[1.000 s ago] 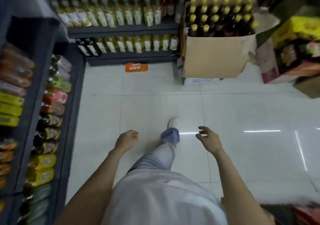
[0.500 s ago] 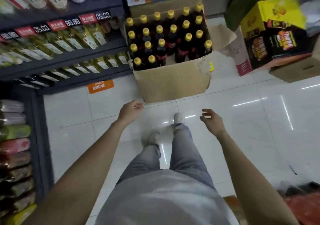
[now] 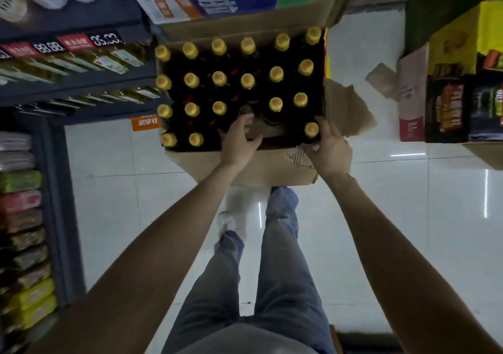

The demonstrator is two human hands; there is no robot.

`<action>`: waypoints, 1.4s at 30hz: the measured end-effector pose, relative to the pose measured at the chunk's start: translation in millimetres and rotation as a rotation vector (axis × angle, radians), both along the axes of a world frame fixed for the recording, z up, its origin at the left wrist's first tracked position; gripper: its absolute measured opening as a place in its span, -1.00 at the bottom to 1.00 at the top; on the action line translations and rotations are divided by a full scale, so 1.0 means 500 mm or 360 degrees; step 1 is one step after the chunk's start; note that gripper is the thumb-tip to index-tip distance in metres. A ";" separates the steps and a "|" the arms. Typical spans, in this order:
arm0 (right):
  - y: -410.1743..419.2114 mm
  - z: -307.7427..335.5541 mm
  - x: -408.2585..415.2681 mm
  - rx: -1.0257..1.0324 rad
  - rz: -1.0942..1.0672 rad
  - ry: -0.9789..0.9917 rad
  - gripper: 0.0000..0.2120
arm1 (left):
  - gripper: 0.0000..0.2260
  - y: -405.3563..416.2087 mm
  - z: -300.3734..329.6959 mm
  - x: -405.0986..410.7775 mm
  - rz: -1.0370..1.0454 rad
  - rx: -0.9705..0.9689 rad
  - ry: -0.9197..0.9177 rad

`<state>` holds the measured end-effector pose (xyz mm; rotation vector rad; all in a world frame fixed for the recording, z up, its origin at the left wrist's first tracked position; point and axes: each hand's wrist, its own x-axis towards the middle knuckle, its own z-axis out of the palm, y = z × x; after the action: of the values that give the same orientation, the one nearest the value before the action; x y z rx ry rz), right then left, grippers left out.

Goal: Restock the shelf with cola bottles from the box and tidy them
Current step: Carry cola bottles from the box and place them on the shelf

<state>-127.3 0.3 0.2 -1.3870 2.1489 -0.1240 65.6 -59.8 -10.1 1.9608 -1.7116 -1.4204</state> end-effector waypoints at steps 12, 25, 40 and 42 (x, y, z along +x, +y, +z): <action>-0.060 -0.048 -0.021 0.0160 0.0063 -0.0003 -0.40 | -0.36 -0.070 -0.154 -0.144 0.0179 -0.0137 -0.0386; -0.034 0.201 -0.017 -0.0773 -0.0070 -0.0011 -0.42 | -0.38 0.021 0.047 -0.003 0.0382 -0.0272 0.0087; -0.109 0.386 0.266 -0.0380 -0.0044 -0.1809 -0.80 | -0.58 0.216 0.342 0.248 0.1448 -0.0679 0.0512; -0.093 0.392 0.346 -0.0280 0.0153 -0.1834 -0.84 | -0.57 0.260 0.360 0.303 0.1581 -0.0749 0.0533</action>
<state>45.6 -46.3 196.3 -1.0688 1.1134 -0.8564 217.0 70.2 169.7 1.7333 -0.6321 -0.7988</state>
